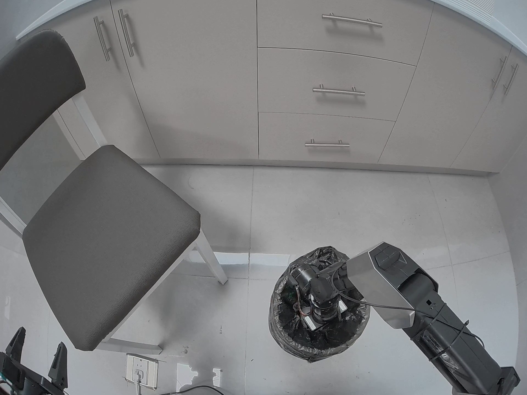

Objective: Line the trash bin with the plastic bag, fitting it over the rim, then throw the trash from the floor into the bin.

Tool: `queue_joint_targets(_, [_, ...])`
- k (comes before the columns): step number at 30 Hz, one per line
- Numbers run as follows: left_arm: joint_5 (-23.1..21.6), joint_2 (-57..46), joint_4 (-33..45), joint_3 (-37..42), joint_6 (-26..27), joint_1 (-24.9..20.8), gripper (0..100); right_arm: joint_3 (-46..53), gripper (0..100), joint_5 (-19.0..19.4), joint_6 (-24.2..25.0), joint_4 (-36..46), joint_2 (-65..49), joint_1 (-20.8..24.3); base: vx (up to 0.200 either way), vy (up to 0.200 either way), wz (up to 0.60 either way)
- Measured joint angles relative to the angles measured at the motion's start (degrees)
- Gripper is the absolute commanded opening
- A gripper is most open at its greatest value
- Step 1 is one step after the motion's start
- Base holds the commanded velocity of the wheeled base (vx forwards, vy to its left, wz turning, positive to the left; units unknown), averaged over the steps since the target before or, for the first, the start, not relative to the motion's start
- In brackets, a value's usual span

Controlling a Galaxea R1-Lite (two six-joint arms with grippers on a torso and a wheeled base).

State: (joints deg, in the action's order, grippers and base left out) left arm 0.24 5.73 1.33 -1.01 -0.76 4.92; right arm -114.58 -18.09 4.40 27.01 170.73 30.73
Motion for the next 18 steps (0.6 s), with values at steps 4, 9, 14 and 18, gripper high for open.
queue_joint_targets(4, [0.0, 0.0, 0.0, 0.0, 0.0, 0.02, 100, -0.02, 0, -0.02, -0.11, 0.9, -1.4, 0.22, 0.0, 0.0, 0.0])
queue_joint_targets(9, [-0.02, 0.0, 0.0, 0.0, 0.0, 0.04, 100, -0.02, 0, -0.71, 0.0, 7.52, -3.97, 1.01, 0.0, 0.0, 0.0])
queue_joint_targets(14, [-0.02, 0.0, 0.0, 0.0, -0.04, 0.0, 100, 0.0, 0, -2.11, 0.27, 13.76, -7.33, 1.97, 0.0, 0.0, 0.0])
queue_joint_targets(18, [-0.02, 0.0, 0.0, 0.0, -0.13, 0.0, 100, -0.05, 0, -4.02, 0.57, 16.2, -10.28, 2.65, 0.0, 0.0, 0.0])
